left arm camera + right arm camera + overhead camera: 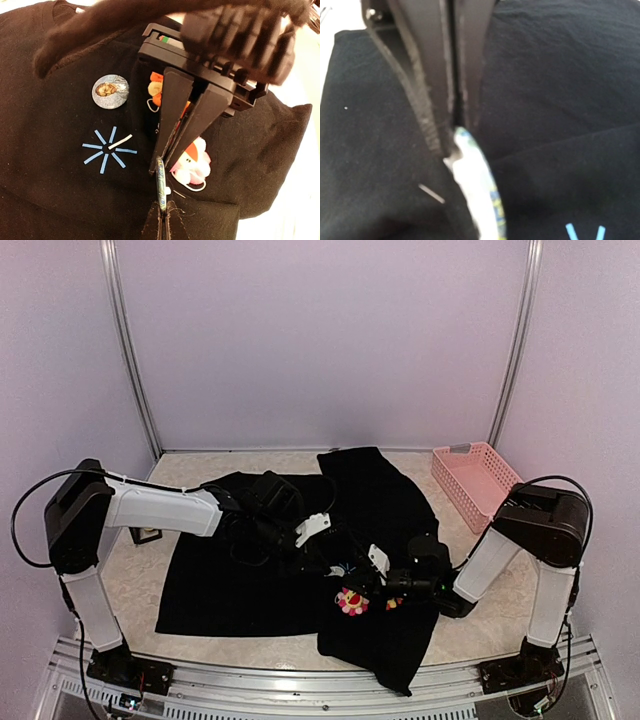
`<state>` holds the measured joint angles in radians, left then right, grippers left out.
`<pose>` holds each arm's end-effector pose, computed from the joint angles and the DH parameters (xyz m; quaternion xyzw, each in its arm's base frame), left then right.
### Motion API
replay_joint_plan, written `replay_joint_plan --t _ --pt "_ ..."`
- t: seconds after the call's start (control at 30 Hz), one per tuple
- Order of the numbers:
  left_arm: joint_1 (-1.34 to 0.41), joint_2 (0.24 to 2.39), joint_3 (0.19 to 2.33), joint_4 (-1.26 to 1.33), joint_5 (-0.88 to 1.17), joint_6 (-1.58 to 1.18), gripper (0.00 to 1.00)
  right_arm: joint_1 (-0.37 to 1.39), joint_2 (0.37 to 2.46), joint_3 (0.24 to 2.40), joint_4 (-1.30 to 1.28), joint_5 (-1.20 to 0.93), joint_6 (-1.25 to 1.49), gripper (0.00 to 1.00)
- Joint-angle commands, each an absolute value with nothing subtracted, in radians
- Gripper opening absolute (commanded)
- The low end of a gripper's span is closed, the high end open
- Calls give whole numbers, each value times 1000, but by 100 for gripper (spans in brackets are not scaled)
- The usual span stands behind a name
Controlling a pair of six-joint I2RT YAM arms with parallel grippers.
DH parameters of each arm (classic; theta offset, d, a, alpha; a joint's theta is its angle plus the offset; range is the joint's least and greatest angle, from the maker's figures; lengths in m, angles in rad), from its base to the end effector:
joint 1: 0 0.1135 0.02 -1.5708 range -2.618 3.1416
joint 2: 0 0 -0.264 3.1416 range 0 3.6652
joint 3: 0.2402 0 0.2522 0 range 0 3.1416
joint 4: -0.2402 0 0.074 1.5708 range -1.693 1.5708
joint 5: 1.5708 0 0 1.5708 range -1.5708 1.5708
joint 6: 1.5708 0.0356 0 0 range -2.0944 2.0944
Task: Pin the brooch onto the clothing
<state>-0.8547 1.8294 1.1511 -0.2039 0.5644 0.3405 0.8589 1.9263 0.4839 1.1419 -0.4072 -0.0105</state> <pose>0.2364 -0.3007 0.1814 0.5864 0.6945 -0.3359 0.2469 0.1884 0.2399 0.0942 -0.4408 0.6645 0.3875 0.4626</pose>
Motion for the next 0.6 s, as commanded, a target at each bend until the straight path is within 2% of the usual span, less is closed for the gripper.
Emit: replay_joint_plan --t 0.0,0.57 --pt "-870 1791 1183 -221 595 351 0 843 1942 521 1057 -387 -3 1" --pt "-863 1767 1165 -207 581 350 0 822 1937 545 906 -370 11 0"
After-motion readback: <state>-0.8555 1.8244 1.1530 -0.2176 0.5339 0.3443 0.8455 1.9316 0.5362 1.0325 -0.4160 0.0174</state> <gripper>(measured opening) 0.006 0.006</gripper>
